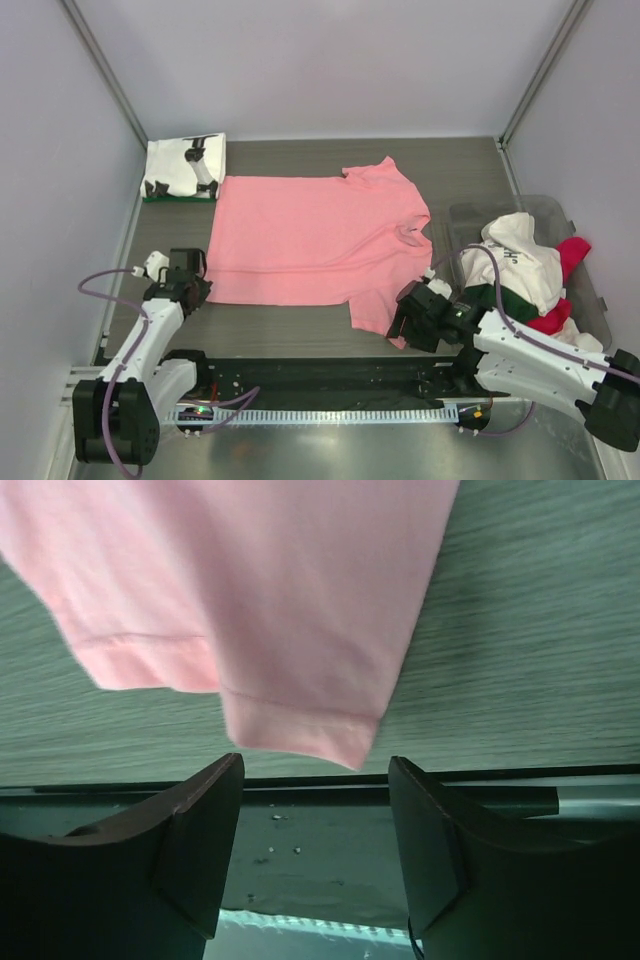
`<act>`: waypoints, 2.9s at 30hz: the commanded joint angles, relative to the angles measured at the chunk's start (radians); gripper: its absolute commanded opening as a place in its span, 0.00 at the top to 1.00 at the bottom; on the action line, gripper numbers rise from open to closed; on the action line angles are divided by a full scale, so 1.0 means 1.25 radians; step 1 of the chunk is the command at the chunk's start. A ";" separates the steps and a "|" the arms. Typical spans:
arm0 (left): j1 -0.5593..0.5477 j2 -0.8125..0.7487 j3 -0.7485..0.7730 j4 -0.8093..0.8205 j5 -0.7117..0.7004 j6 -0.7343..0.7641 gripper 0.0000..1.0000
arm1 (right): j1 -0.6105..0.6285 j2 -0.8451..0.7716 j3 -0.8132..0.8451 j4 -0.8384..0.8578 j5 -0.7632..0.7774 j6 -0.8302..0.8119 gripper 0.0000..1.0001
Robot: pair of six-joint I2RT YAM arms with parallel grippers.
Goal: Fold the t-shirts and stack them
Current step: Fold the tshirt
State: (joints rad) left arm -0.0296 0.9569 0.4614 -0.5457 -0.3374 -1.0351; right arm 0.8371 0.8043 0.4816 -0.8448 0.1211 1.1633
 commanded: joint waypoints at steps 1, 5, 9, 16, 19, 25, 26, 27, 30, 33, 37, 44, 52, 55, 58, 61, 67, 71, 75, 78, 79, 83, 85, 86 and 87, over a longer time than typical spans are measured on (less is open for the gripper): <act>0.005 -0.030 0.039 -0.024 -0.018 0.019 1.00 | 0.057 0.041 -0.016 0.034 0.060 0.087 0.35; 0.006 -0.044 0.048 -0.041 -0.018 0.028 1.00 | 0.065 0.057 -0.039 0.051 0.077 0.104 0.49; 0.009 -0.064 0.046 -0.049 -0.016 0.030 1.00 | 0.065 0.068 -0.056 0.066 0.101 0.108 0.53; 0.019 -0.067 0.049 -0.053 -0.012 0.043 1.00 | 0.065 0.123 -0.065 0.120 0.095 0.095 0.60; 0.020 -0.075 0.046 -0.056 -0.011 0.044 1.00 | 0.065 0.139 -0.069 0.142 0.080 0.087 0.77; 0.020 -0.109 0.055 -0.089 0.006 0.046 1.00 | 0.065 0.114 -0.043 0.122 0.079 0.074 0.99; 0.020 -0.119 0.068 -0.098 0.012 0.046 1.00 | 0.065 0.103 -0.030 0.085 0.087 0.071 0.99; 0.020 -0.126 0.075 -0.111 0.013 0.046 1.00 | 0.065 0.092 -0.014 0.060 0.098 0.068 0.99; 0.020 -0.147 0.111 -0.180 0.022 0.045 1.00 | 0.067 0.044 0.062 -0.038 0.141 0.059 0.99; 0.020 -0.163 0.134 -0.201 0.064 0.030 1.00 | 0.065 0.011 0.132 -0.122 0.171 0.057 0.99; 0.020 -0.194 0.165 -0.254 0.094 0.012 1.00 | 0.065 -0.042 0.190 -0.195 0.182 0.071 0.99; 0.020 -0.255 0.217 -0.340 0.102 0.011 1.00 | 0.064 -0.145 0.255 -0.334 0.220 0.104 0.99; 0.020 -0.299 0.248 -0.410 0.109 0.026 1.00 | 0.065 -0.178 0.295 -0.377 0.227 0.097 0.99; 0.020 -0.303 0.243 -0.409 0.123 0.028 1.00 | 0.065 -0.166 0.307 -0.348 0.236 0.076 0.99; 0.020 -0.286 0.244 -0.382 0.150 0.054 1.00 | 0.065 -0.122 0.342 -0.312 0.255 0.038 0.99; 0.020 -0.220 0.264 -0.348 0.184 0.086 1.00 | 0.065 -0.044 0.396 -0.289 0.304 -0.008 0.99; 0.020 -0.076 0.335 -0.311 0.187 0.173 1.00 | 0.056 0.155 0.545 -0.246 0.410 -0.101 0.99; 0.020 0.015 0.377 -0.281 0.183 0.211 1.00 | -0.026 0.266 0.631 -0.201 0.399 -0.205 0.99; 0.020 0.106 0.404 -0.243 0.174 0.239 1.00 | -0.154 0.339 0.675 -0.121 0.320 -0.329 0.99; 0.020 0.172 0.421 -0.216 0.168 0.253 1.00 | -0.209 0.406 0.712 -0.092 0.304 -0.367 0.99; 0.020 0.202 0.426 -0.211 0.166 0.259 1.00 | -0.218 0.425 0.720 -0.081 0.300 -0.388 0.99; 0.049 0.269 0.446 -0.186 0.148 0.272 1.00 | -0.265 0.506 0.758 -0.058 0.273 -0.420 0.99; 0.058 0.295 0.459 -0.171 0.147 0.276 1.00 | -0.279 0.547 0.776 -0.046 0.264 -0.427 0.99; 0.060 0.319 0.464 -0.166 0.147 0.281 1.00 | -0.287 0.563 0.782 -0.043 0.260 -0.436 0.99; 0.062 0.329 0.468 -0.164 0.147 0.283 1.00 | -0.301 0.582 0.793 -0.043 0.257 -0.440 0.99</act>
State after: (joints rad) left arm 0.0341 1.3365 0.9970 -0.8108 -0.1341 -0.7185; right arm 0.4915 1.5024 1.4113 -0.9436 0.4599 0.6724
